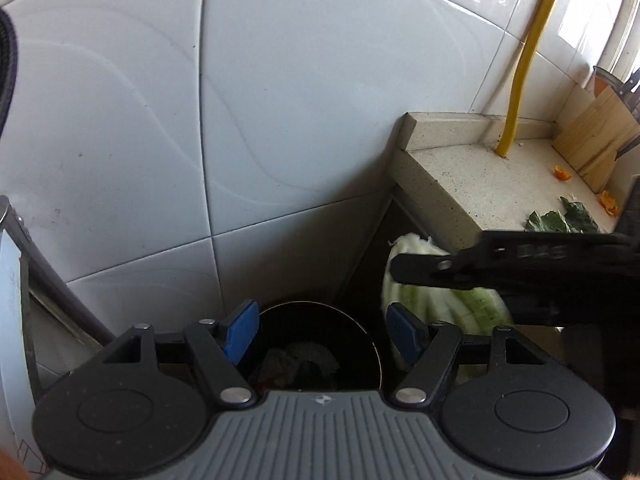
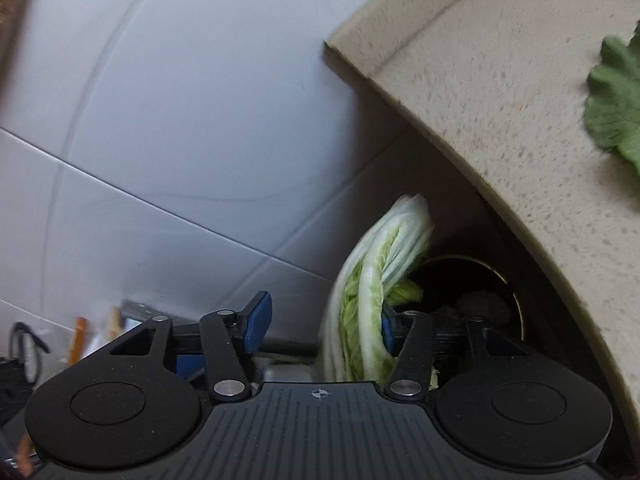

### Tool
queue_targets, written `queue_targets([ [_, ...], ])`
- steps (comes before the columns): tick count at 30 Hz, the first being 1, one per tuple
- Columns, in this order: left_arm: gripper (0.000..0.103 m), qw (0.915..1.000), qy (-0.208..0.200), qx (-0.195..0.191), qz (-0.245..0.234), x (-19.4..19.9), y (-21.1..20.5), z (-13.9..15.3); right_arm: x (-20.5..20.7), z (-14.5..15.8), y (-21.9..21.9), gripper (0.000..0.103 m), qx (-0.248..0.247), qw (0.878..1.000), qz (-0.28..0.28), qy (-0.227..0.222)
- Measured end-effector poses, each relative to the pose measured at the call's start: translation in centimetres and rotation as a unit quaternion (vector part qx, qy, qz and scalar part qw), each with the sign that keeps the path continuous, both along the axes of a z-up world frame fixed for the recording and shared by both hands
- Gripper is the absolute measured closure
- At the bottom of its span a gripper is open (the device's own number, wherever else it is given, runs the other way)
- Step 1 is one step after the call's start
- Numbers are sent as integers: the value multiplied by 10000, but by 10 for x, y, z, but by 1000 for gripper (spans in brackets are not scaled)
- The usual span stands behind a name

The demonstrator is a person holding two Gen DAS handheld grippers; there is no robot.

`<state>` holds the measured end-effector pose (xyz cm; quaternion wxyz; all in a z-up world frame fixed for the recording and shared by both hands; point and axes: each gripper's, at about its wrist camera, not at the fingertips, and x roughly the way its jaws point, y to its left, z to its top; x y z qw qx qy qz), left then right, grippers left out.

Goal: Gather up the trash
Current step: 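Open both grippers to drop the vegetables into the bin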

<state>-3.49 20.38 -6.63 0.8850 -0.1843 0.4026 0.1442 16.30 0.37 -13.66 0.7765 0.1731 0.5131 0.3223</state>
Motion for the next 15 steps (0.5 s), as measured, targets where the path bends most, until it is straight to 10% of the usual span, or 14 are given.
queue_targets([
  [15,37,9999,-116,-72,25,-2,4,1,-18,22,-1,34,-206,9995,27,-217],
])
